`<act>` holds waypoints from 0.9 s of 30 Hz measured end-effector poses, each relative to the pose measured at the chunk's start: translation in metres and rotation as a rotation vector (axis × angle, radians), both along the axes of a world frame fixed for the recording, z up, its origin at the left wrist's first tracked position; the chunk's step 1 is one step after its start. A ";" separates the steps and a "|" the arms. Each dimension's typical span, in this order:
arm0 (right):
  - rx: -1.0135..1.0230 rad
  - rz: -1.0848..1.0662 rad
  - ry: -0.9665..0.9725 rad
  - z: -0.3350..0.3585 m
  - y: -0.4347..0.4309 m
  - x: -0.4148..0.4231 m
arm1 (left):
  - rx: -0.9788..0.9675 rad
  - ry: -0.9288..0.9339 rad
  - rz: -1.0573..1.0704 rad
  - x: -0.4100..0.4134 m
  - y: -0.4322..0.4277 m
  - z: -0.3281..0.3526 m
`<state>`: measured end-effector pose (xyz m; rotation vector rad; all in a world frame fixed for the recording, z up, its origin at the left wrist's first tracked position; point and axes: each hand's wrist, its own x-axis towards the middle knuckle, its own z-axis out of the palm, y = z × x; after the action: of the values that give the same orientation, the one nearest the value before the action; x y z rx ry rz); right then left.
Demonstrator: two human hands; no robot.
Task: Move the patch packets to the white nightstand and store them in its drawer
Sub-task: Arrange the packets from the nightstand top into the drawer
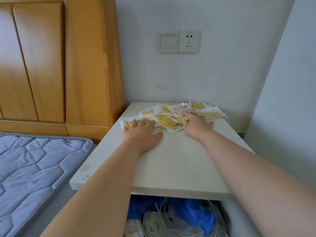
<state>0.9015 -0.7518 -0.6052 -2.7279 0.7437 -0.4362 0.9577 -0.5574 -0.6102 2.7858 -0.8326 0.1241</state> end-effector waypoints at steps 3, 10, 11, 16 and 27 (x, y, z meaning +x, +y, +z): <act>0.000 0.067 -0.031 -0.004 -0.002 0.004 | -0.036 -0.028 -0.039 0.000 -0.001 0.002; 0.009 0.197 -0.089 -0.006 0.012 -0.020 | -0.530 0.187 0.034 -0.023 0.008 0.009; 0.009 0.202 -0.083 -0.007 0.016 -0.026 | -0.571 0.212 0.046 -0.027 0.010 0.009; 0.023 0.238 -0.095 -0.009 0.033 -0.061 | -0.517 0.201 -0.003 -0.059 0.022 0.009; 0.057 0.246 -0.221 0.000 0.072 -0.124 | -0.273 0.006 -0.019 -0.107 0.032 0.003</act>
<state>0.7775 -0.6795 -0.6052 -2.6170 0.3531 -0.6343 0.8507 -0.5258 -0.6069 2.5212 -0.7766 0.2095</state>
